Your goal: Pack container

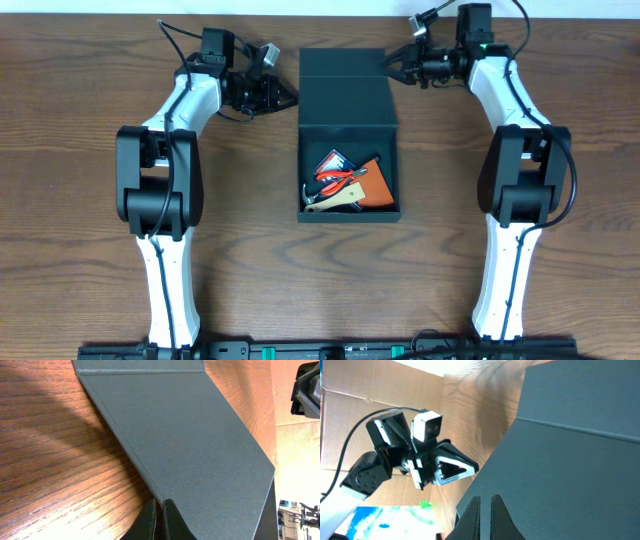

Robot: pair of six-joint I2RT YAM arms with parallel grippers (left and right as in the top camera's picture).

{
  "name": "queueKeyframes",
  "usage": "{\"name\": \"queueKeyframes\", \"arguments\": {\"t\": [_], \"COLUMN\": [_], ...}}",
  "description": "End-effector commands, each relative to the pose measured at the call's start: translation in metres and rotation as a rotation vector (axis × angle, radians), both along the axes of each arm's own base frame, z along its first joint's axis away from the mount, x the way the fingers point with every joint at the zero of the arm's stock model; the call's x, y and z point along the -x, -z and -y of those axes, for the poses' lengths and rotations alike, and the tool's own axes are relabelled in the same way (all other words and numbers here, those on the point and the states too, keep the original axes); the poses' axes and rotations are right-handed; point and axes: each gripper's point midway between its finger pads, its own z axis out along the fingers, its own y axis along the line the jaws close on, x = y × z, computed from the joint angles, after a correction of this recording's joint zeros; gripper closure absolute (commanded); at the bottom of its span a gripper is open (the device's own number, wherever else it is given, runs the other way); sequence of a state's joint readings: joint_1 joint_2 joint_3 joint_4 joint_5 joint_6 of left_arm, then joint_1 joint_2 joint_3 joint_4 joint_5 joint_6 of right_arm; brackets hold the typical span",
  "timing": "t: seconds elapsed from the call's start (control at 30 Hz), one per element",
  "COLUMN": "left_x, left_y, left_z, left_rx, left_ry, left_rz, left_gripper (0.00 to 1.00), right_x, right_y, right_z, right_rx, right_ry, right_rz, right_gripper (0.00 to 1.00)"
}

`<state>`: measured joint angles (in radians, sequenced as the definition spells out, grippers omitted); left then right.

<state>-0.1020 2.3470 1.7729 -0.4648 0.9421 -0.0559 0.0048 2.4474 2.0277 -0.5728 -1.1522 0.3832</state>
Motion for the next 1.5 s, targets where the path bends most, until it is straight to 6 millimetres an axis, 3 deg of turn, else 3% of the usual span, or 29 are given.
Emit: {"name": "queueKeyframes", "arguments": {"t": [0.0, 0.27, 0.5, 1.07, 1.47], "left_x": [-0.005, -0.004, -0.001, 0.003, 0.011], "left_y": [-0.024, -0.021, -0.019, 0.002, 0.023], "left_z": [0.004, 0.002, 0.001, -0.004, 0.001], "left_rx": [0.022, 0.007, 0.003, -0.041, -0.034], "left_ry": [0.010, 0.013, 0.011, -0.007, 0.005], "left_rz": [0.043, 0.042, 0.023, -0.034, -0.094], "left_gripper": [0.95, 0.95, 0.95, 0.95, 0.95], "right_x": [-0.002, 0.003, 0.022, 0.041, 0.042], "right_y": [-0.001, 0.032, 0.058, 0.091, 0.096], "right_z": [0.001, 0.052, 0.071, 0.054, 0.048], "right_rx": [-0.009, 0.135, 0.277, 0.350, 0.355], "right_ry": [0.001, 0.109, 0.117, 0.066, 0.056], "right_rz": [-0.006, -0.120, -0.203, -0.294, -0.292], "right_gripper": [0.99, 0.99, 0.99, 0.99, 0.99]}}
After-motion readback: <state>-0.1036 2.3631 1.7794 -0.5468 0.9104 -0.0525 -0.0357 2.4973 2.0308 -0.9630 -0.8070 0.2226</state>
